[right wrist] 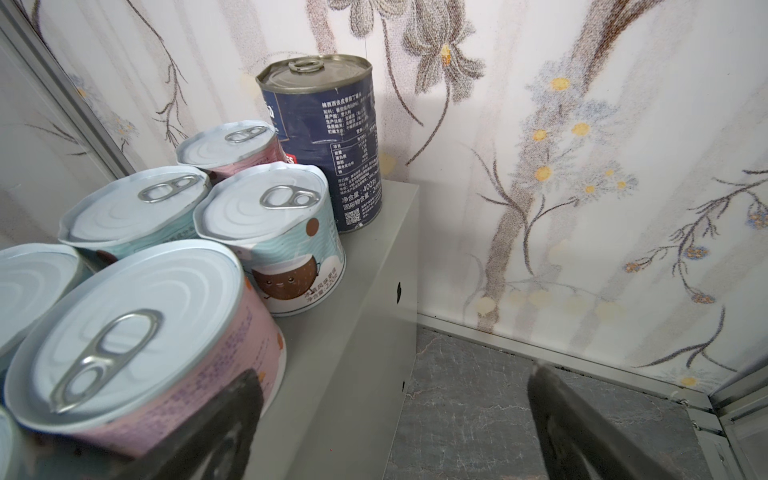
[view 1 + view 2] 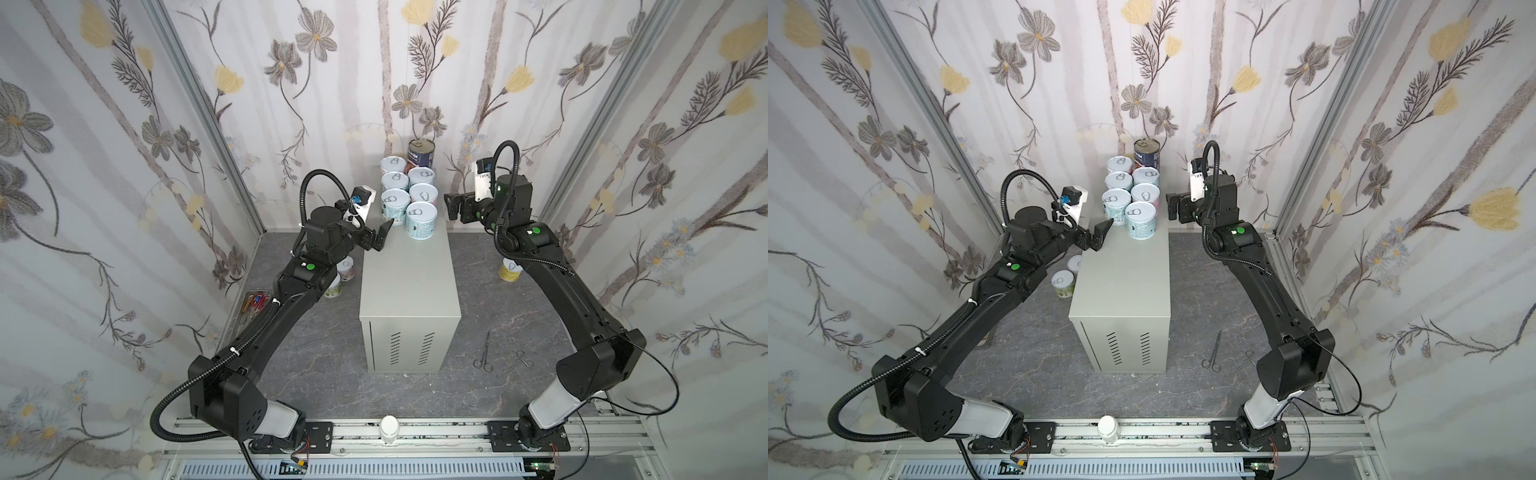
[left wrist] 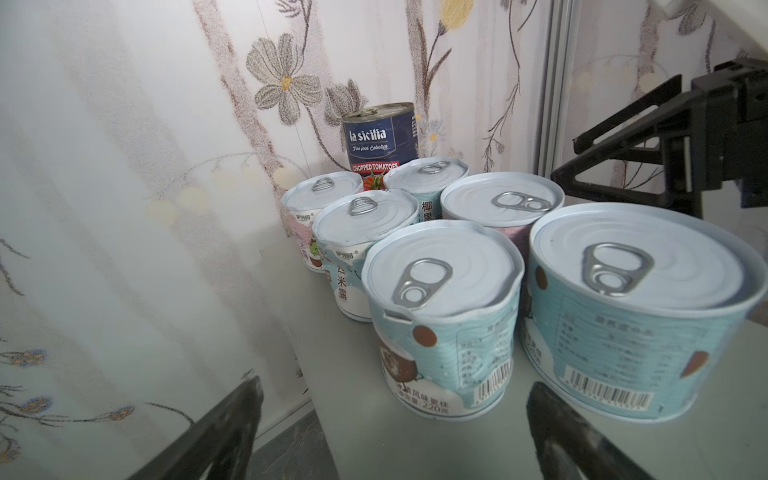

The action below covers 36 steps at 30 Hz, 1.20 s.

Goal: Place and organize the canned foods onto the counter

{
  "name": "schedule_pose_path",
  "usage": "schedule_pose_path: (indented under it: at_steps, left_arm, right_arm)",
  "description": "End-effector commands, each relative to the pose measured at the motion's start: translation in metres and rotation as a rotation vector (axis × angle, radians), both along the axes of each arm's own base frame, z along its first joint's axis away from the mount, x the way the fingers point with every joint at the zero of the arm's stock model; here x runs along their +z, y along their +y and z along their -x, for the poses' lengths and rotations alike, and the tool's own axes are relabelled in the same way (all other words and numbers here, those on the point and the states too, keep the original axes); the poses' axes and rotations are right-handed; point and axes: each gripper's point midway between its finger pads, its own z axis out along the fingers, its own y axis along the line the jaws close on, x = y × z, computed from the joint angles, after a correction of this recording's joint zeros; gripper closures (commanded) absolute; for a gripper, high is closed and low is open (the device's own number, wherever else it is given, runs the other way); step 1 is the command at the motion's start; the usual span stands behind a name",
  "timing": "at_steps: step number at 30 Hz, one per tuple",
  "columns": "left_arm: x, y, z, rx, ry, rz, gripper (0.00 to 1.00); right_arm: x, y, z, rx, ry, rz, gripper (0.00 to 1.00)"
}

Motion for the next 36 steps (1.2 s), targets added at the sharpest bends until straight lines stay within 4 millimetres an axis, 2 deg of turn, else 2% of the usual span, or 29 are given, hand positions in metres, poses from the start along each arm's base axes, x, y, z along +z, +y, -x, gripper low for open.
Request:
schedule_pose_path:
  at_steps: [1,6,7,11,29,36]
  left_arm:
    - [0.009,-0.002,-0.004,0.004,-0.035,-0.004,0.0]
    - [0.005,-0.008,-0.008,-0.004,-0.028,-0.007,0.0]
    - [0.006,-0.008,-0.009,0.001,-0.029,-0.006,0.0]
    - [0.003,-0.009,-0.014,0.018,-0.021,-0.01,0.0]
    - [-0.001,-0.002,-0.028,0.09,-0.021,-0.027,0.0]
    - [0.003,-0.007,-0.021,0.049,-0.017,-0.021,0.0]
  right_arm:
    - [0.013,0.004,0.007,0.03,-0.047,-0.033,0.0]
    - [-0.001,0.015,0.01,0.082,-0.018,-0.081,0.0]
    - [0.013,0.015,0.021,0.099,-0.049,-0.098,0.0]
    - [0.012,0.016,0.029,0.113,-0.063,-0.112,0.0]
    - [0.005,0.012,0.027,0.093,-0.049,-0.083,0.0]
    - [0.006,0.011,0.028,0.092,-0.052,-0.065,0.0]
